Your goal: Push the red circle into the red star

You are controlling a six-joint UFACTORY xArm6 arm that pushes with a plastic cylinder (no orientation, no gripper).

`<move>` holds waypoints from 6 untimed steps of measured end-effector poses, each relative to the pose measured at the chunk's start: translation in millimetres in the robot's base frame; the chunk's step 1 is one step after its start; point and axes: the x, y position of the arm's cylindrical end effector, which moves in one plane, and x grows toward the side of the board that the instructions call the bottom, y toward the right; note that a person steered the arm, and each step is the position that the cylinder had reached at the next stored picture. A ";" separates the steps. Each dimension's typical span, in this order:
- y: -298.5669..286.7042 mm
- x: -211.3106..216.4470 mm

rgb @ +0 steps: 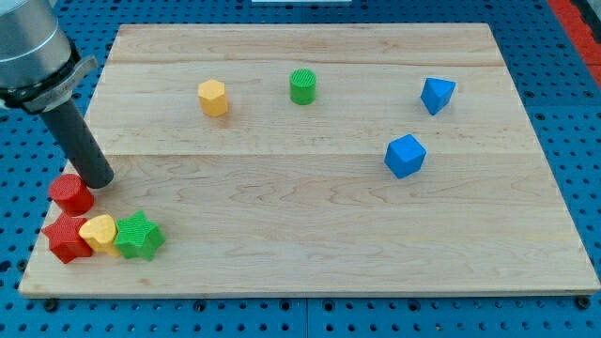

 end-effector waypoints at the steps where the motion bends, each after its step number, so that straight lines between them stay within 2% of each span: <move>1: 0.0 -11.1; 2: -9.8 -31.2; 3: -34.5 -23.6; 5: -29.1 11.3; 6: -31.2 -10.3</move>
